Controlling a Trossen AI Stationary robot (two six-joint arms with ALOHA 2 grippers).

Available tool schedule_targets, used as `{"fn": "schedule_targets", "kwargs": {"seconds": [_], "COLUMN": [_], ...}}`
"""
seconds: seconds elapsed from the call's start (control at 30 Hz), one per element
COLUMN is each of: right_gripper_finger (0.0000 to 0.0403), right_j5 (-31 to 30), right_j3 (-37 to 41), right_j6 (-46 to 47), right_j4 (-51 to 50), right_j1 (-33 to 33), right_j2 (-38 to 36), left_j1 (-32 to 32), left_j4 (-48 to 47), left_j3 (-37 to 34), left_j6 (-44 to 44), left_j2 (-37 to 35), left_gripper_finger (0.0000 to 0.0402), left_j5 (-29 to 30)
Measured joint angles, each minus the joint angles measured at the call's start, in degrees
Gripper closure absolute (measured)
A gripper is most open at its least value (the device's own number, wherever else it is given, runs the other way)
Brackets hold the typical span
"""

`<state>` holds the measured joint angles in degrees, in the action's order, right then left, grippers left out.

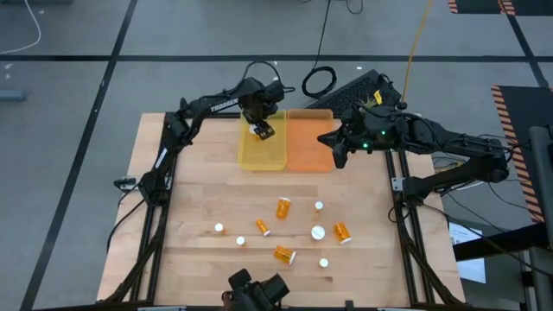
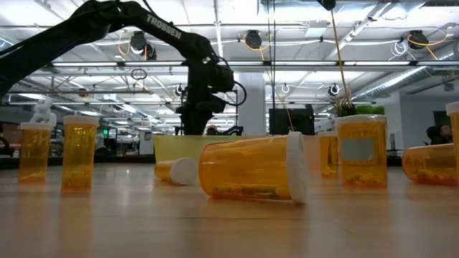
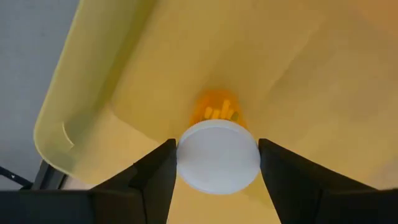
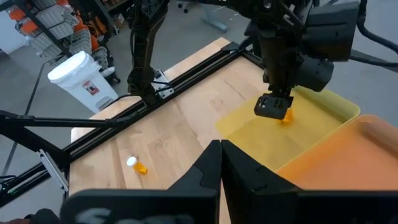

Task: Pick and place medicine bottles into bin by pill shape (circle, oval)
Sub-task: Put the large orange capsule bottle into the yellow bin

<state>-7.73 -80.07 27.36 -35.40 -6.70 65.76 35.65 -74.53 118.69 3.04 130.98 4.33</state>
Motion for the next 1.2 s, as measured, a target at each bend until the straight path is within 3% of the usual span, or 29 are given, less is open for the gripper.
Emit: {"fn": "schedule_targets", "kwargs": {"seconds": [0.23,0.43,0.83,1.2], "right_gripper_finger": [0.0403,0.0403,0.0403,0.0403], "right_j5": [0.2,0.3,2.0,2.0], "right_j3": [0.0,0.0,0.0,-0.1], "right_j6": [-0.6,-0.6,0.2,0.2], "right_j4": [0.0,0.0,-2.2,-9.6], "right_j1": [0.0,0.0,0.0,0.0], "right_j2": [0.0,0.0,-1.5,-7.1], "left_j1": [-1.0,-1.0,-3.7,-13.1], "left_j4": [-0.2,-2.2,-3.3,-3.6], "left_j3": [0.0,0.0,0.0,0.0], "left_j6": [-0.3,-0.8,-4.1,-18.7], "left_j2": [0.0,-0.5,-11.0,-21.1], "left_gripper_finger": [0.0122,0.0094,0.0092,0.0092], "left_j5": [4.9,5.2,4.0,3.0]}}
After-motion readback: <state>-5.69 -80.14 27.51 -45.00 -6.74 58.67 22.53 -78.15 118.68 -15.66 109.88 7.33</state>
